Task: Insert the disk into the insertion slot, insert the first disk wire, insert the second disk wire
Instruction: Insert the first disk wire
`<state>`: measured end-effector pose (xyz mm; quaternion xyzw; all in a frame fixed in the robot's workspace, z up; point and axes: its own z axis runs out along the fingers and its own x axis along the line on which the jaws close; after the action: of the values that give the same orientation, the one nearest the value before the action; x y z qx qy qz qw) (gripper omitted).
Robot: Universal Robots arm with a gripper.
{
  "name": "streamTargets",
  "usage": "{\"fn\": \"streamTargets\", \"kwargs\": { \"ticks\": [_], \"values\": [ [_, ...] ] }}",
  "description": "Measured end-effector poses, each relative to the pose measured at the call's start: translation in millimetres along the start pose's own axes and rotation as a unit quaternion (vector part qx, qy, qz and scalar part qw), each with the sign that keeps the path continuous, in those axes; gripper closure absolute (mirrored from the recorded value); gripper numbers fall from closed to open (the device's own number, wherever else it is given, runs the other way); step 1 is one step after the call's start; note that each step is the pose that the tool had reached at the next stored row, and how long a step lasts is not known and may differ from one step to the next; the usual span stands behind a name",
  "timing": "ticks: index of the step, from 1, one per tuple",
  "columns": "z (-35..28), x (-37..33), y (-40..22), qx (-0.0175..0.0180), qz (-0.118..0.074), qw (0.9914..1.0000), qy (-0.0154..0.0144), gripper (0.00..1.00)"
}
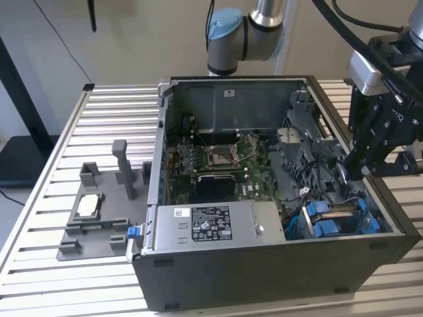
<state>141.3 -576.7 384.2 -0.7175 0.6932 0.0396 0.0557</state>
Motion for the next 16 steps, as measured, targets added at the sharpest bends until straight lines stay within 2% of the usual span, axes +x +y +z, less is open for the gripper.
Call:
{"fn": "streamTargets", "kwargs": {
  "ticks": [1, 2, 6, 7, 8, 14, 16],
  "values": [
    [0.1, 0.0, -0.1, -0.0004, 0.001, 1.0, 0.0001, 0.78],
    [0.1, 0.1, 0.0, -0.0007, 0.002, 1.0, 0.0001, 0.72],
    [0.2, 0.6, 0.0, -0.0014, 0.007, 0.99997, 0.0002, 0.72],
    [0.3, 0.9, 0.0, -0.0012, 0.009, 0.99996, 0.0003, 0.74],
    [0.6, 1.1, -0.1, -0.001, 0.011, 0.99994, 0.0002, 0.81],
    [1.1, 1.6, 0.0, -0.0006, 0.015, 0.99989, 0.0004, 0.81],
    [2.4, 1.9, -0.7, -0.0034, 0.015, 0.99988, 0.0002, 0.81]
  ]
}}
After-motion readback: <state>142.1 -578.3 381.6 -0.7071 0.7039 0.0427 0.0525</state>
